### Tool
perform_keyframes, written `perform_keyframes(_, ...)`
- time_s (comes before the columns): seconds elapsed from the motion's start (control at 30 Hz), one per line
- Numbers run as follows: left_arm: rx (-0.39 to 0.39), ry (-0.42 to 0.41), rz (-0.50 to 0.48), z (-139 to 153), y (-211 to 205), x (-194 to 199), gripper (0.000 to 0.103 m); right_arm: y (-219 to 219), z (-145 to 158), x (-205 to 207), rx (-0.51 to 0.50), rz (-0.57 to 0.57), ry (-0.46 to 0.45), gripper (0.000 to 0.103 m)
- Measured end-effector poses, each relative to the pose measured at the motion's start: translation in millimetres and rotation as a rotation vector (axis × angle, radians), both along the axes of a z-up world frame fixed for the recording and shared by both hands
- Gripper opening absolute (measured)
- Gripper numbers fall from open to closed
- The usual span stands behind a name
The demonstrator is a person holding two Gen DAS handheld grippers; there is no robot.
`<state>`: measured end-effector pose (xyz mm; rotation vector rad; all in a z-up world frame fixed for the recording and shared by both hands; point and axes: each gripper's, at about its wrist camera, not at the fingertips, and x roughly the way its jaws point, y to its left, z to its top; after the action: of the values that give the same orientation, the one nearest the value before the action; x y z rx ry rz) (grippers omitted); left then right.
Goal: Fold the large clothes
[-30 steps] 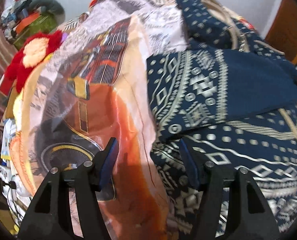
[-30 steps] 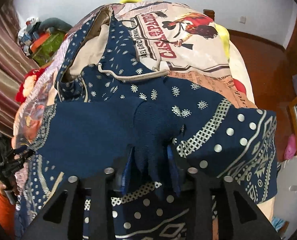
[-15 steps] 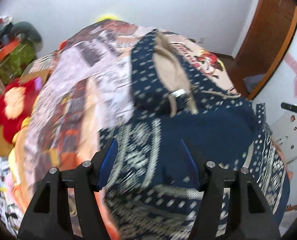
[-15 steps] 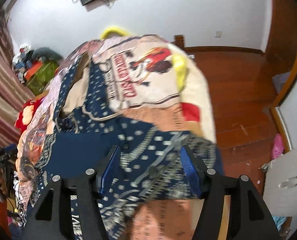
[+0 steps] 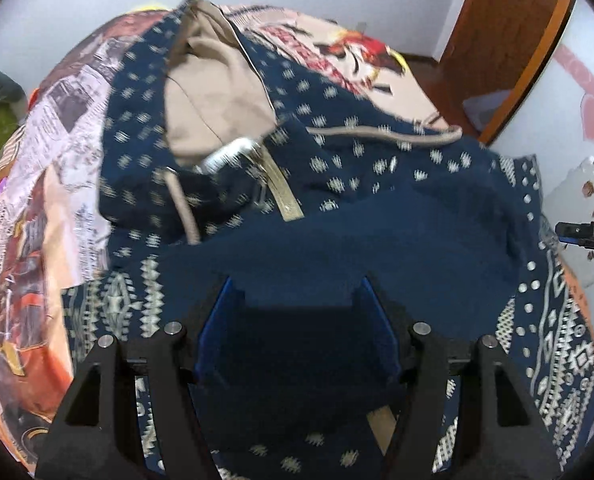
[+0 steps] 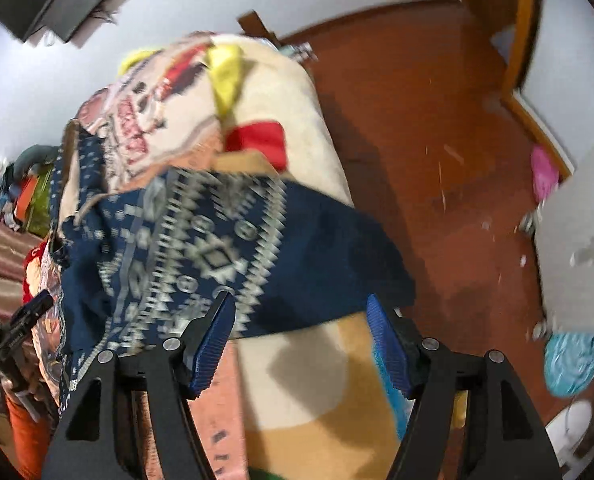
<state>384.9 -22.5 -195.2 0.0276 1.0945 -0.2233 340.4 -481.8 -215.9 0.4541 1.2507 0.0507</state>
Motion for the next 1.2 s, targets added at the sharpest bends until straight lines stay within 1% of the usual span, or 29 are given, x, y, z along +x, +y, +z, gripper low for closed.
perform_keyframes(0.17,0.038,0.006,-0.014,-13.3,-10.1,2.8,0.064,-6.1,-26.3,5.5,0.085,-0.045,0.033,0.066)
perform_keyframes(0.3,0.041,-0.001,-0.014,-13.9,-10.7,3.3,0.064,-8.6,-38.2,10.7,0.14,-0.098,0.033,0.068)
perform_keyframes(0.4,0.041,-0.002,-0.009,-14.1,-9.4,3.1,0.064,-13.0,-45.4,13.6,0.183,-0.139,0.027,0.065)
perform_keyframes(0.5,0.043,-0.003,-0.003,-14.3,-7.6,2.9,0.064,-14.8,-46.5,17.6,0.2,-0.168,0.016,0.057)
perform_keyframes(0.57,0.043,-0.004,0.002,-14.3,-5.5,1.9,0.064,-13.3,-42.3,19.9,0.18,-0.162,-0.003,0.047)
perform_keyframes(0.6,0.043,-0.004,0.005,-14.2,-4.0,1.3,0.064,-12.2,-40.4,21.3,0.171,-0.157,-0.013,0.044)
perform_keyframes(0.67,0.043,-0.005,0.012,-13.4,-0.6,-0.6,0.064,-9.8,-36.9,25.4,0.156,-0.156,-0.028,0.032)
perform_keyframes(0.7,0.044,-0.006,0.016,-12.9,1.1,-1.0,0.064,-9.1,-34.4,26.6,0.148,-0.153,-0.034,0.029)
perform_keyframes(0.73,0.045,-0.008,0.019,-12.2,2.5,-1.5,0.064,-8.1,-30.6,27.5,0.137,-0.145,-0.045,0.018)
perform_keyframes(0.77,0.048,-0.011,0.023,-10.9,4.8,-2.7,0.064,-6.8,-25.6,28.4,0.126,-0.136,-0.06,0.012)
perform_keyframes(0.9,0.052,-0.026,0.038,-4.4,13.0,-6.4,0.064,3.9,1.7,30.8,0.052,-0.087,-0.128,0.008)
perform_keyframes(1.0,0.052,-0.042,0.049,2.4,18.3,-10.0,0.064,17.1,31.7,30.0,-0.016,-0.037,-0.201,0.008)
perform_keyframes(1.1,0.047,-0.062,0.062,11.8,24.8,-14.0,0.064,35.9,69.1,28.1,-0.077,0.023,-0.286,0.008)
perform_keyframes(1.2,0.039,-0.084,0.076,23.2,32.7,-18.7,0.064,63.8,112.3,24.2,-0.131,0.101,-0.388,0.008)
